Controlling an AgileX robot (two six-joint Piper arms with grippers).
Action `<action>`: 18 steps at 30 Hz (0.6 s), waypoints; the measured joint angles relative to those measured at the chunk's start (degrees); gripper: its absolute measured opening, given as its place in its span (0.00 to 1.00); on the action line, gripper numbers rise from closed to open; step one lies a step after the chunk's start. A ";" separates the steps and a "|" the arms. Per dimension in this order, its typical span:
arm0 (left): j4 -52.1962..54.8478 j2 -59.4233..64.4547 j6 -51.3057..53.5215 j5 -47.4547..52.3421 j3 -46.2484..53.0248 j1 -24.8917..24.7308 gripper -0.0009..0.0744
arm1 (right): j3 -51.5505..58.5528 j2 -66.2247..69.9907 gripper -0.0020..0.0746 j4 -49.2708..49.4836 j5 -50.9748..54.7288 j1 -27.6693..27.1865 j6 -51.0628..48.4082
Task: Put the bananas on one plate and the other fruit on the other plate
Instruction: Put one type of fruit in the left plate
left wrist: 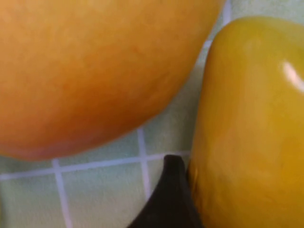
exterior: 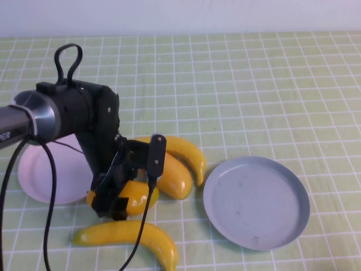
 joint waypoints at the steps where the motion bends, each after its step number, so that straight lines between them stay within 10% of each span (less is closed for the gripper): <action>1: -0.10 -0.31 -0.69 0.84 -0.15 0.00 0.72 | 0.00 0.00 0.01 0.00 0.00 0.00 0.00; 18: 9.64 -11.32 -45.32 2.90 -6.50 9.46 0.72 | 0.00 0.00 0.01 0.00 0.00 0.00 0.00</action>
